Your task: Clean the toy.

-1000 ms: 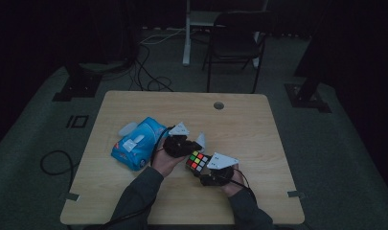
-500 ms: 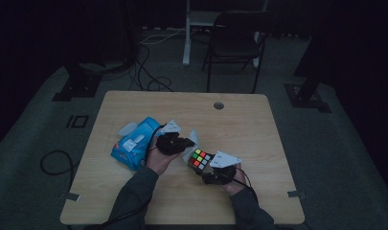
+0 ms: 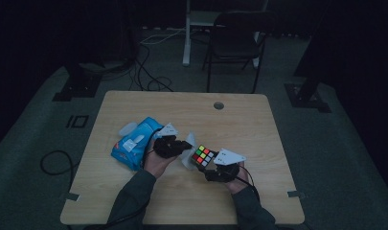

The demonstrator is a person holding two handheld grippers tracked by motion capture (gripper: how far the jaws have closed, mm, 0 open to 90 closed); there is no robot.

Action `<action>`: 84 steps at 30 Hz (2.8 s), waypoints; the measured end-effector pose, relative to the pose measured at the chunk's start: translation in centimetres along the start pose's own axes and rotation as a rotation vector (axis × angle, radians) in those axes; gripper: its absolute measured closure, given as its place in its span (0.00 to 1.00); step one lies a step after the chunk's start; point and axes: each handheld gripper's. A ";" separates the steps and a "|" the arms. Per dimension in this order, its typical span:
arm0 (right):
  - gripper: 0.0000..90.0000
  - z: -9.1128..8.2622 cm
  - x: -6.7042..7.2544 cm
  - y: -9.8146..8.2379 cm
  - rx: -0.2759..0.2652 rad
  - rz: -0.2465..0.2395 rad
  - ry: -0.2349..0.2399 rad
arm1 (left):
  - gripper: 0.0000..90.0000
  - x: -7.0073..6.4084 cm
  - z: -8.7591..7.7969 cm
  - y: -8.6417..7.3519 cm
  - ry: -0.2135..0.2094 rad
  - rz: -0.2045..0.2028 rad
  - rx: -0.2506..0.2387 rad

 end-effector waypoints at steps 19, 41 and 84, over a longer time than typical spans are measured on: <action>0.38 -1.2 -1.1 1.4 -0.029 0.049 -0.021 | 0.96 -0.8 -0.1 -1.1 0.040 0.018 -0.012; 0.38 -1.6 -2.6 3.7 -0.018 0.142 -0.053 | 0.96 -2.2 0.5 -1.8 0.080 0.079 -0.031; 0.38 -0.4 -3.1 4.4 -0.017 0.246 0.022 | 0.96 -3.4 0.9 -1.7 0.081 0.132 -0.052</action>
Point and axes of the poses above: each handheld gripper's, and its own axes: z roughly forward along the jaws, y roughly out of its top, x roughly to its left, and after that the axes turned 7 degrees about z, right-handed
